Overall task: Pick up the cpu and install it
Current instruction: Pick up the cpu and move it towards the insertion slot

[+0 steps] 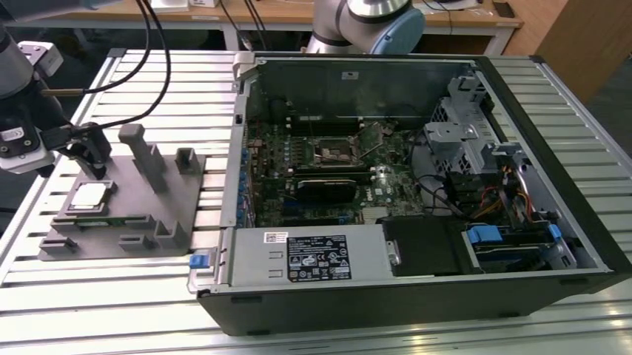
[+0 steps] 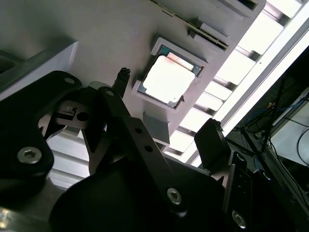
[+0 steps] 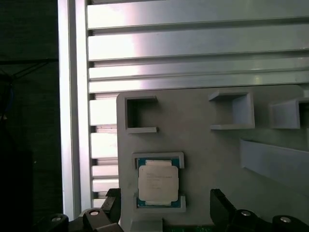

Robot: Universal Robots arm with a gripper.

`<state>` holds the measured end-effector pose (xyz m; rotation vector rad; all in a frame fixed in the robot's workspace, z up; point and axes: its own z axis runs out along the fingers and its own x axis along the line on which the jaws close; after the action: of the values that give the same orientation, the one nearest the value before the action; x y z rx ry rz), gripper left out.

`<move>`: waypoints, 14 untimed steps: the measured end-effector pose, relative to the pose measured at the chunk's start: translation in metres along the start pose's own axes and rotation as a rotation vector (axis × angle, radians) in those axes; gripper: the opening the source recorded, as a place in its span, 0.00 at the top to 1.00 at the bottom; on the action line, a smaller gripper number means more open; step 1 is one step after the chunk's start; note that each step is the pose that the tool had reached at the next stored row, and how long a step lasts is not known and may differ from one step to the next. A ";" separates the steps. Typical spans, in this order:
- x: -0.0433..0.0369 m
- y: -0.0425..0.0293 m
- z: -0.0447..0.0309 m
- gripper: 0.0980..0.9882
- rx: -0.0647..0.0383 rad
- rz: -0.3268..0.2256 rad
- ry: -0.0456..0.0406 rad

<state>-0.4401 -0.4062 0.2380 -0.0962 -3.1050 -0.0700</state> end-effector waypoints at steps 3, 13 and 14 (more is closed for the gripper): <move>0.0000 -0.0001 0.0014 0.19 0.000 0.000 0.0011; -0.0002 -0.0006 0.0069 0.19 0.000 0.000 0.0020; -0.0003 -0.0007 0.0073 0.19 0.000 0.000 0.0020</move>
<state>-0.4401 -0.4066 0.2307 -0.0962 -3.1029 -0.0695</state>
